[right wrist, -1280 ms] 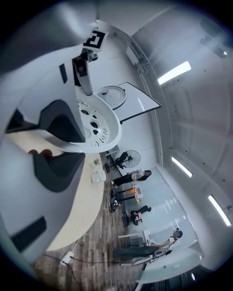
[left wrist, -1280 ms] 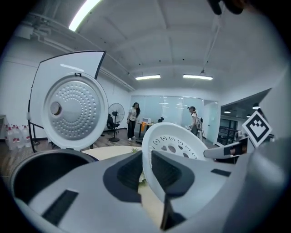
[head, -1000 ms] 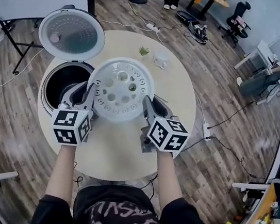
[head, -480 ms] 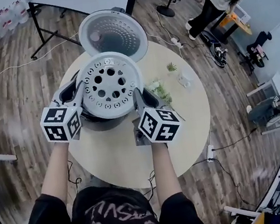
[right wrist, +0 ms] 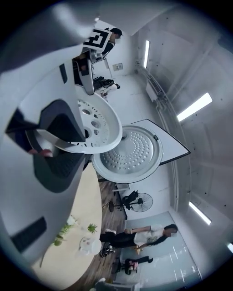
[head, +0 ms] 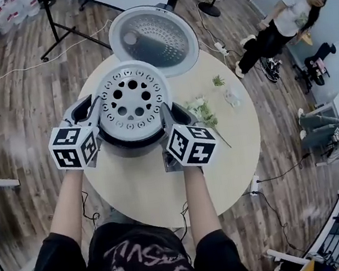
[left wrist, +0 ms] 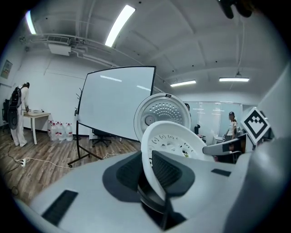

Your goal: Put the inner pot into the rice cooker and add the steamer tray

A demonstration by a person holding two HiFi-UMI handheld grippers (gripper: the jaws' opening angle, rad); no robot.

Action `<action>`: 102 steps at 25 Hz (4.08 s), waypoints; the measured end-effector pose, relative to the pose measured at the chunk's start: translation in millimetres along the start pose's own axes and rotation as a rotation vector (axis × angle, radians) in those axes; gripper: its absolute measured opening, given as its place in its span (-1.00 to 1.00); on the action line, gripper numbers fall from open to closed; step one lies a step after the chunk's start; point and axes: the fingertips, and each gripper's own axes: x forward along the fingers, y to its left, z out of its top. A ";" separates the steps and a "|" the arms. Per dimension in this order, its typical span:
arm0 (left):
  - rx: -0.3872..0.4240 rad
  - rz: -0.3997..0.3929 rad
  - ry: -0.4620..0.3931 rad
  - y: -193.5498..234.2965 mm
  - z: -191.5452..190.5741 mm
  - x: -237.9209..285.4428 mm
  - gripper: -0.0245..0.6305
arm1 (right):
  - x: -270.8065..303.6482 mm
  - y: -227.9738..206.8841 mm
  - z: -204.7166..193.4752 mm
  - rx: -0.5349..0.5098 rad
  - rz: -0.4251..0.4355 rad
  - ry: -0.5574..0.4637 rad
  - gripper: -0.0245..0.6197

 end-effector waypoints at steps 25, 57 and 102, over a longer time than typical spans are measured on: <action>0.010 0.003 0.102 6.6 -37.3 26.2 -0.60 | 25.4 -18.6 -28.4 -0.025 -0.071 0.094 -0.61; 0.035 0.004 0.079 -4.4 -22.5 12.2 -0.64 | -11.5 -24.3 -19.2 -0.030 -0.106 0.068 -0.59; 0.180 -0.399 -0.103 -221.7 4.5 -26.0 -0.89 | -281.6 -119.1 -30.5 0.038 -0.350 -0.376 -0.90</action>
